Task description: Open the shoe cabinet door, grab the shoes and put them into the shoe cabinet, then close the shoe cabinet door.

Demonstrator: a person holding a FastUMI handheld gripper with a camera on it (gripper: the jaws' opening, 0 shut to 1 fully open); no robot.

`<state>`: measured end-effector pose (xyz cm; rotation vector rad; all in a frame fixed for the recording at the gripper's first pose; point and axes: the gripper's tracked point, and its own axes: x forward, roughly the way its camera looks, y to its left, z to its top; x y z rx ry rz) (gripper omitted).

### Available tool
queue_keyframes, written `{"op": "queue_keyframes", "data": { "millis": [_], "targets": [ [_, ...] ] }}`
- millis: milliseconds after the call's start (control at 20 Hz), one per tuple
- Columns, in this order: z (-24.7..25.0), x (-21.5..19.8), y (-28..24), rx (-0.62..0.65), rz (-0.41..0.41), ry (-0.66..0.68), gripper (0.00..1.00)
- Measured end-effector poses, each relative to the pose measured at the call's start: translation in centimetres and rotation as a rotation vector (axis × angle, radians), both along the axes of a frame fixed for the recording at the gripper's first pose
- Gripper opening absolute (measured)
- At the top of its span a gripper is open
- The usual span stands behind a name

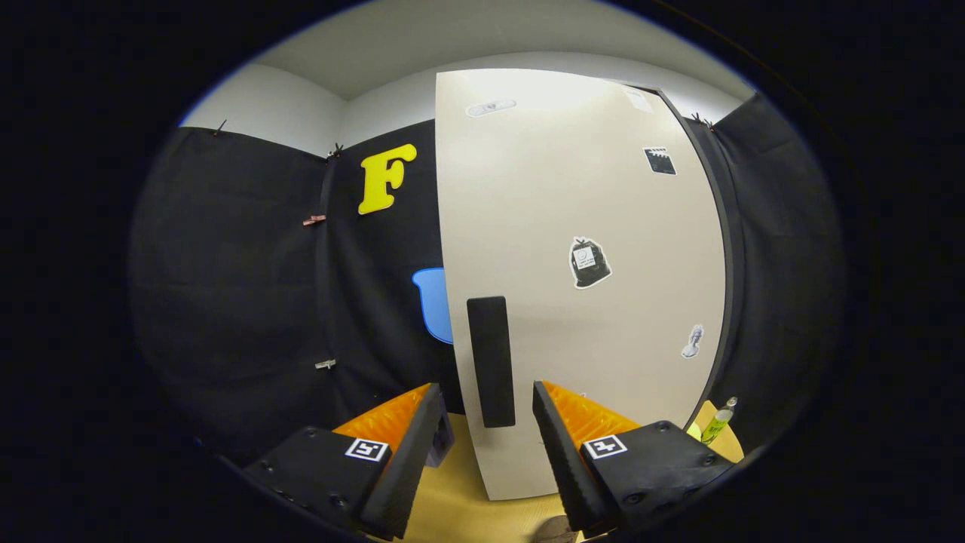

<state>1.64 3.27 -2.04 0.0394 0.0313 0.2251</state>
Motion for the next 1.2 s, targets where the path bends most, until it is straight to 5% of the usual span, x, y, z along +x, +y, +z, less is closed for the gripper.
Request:
{"op": "queue_keyframes", "data": {
  "millis": [800,850,900,950,1050,1100,1200],
  "targets": [
    [-2.4,8.9,1.1,0.004,-0.076,0.037,0.81],
    [-2.5,9.3,1.1,0.0,-0.085,0.032,0.79],
    [-2.4,9.4,1.0,-0.001,-0.086,0.026,0.61],
    [-2.4,9.8,1.0,-0.003,-0.093,0.02,0.53],
    [-2.7,10.0,1.7,-0.013,-0.072,0.014,0.54],
    [-2.6,10.3,1.5,-0.033,-0.082,0.006,0.36],
    [-2.4,9.8,1.7,-0.046,-0.085,0.009,0.35]
  ]
}}
